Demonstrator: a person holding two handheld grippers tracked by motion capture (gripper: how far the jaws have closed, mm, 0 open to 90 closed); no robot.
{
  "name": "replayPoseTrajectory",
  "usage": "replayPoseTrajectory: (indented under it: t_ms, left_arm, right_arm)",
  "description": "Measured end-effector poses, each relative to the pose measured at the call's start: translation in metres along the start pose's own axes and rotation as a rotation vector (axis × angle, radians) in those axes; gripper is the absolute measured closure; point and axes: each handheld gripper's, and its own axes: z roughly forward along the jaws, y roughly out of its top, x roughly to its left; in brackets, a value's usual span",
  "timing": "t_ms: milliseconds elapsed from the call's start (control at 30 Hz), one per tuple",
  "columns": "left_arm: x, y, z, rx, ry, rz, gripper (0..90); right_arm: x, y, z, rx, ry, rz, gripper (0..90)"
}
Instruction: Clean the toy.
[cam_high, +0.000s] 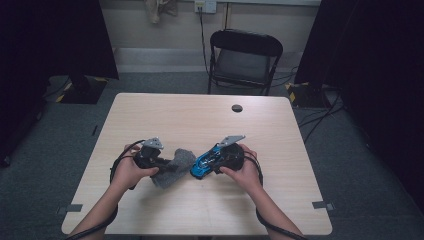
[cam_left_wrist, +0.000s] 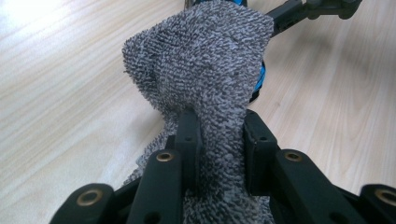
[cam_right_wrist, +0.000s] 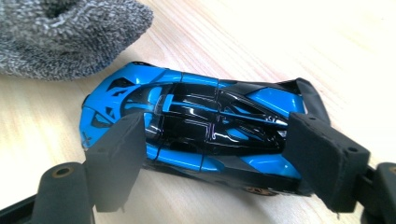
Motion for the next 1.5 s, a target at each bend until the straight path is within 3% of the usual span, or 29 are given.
replayPoseTrajectory:
  t_ms: [133,400,700,1133,1300,1500]
  left_arm:
    - [-0.004,0.006,0.000,-0.012,-0.012,0.009,72.0]
    - [-0.023,0.023,0.011,-0.030,-0.058,0.039,71.9]
    - [-0.051,0.044,0.037,-0.027,-0.119,0.088,71.9]
    - [-0.087,0.064,0.077,-0.017,-0.195,0.105,71.9]
    - [-0.095,0.072,0.096,0.006,-0.192,0.110,71.8]
    - [-0.108,0.079,0.118,0.063,-0.163,0.158,71.5]
  right_arm:
    - [-0.003,-0.001,-0.012,-0.007,-0.004,-0.012,20.6]
    - [-0.020,-0.026,-0.034,0.006,-0.019,0.003,20.4]
    - [-0.036,-0.057,-0.052,0.015,-0.046,0.044,20.8]
    - [-0.056,-0.087,-0.076,0.001,-0.083,0.110,22.1]
    - [-0.060,-0.094,-0.079,0.003,-0.086,0.128,22.0]
    - [-0.063,-0.100,-0.081,0.005,-0.096,0.132,22.2]
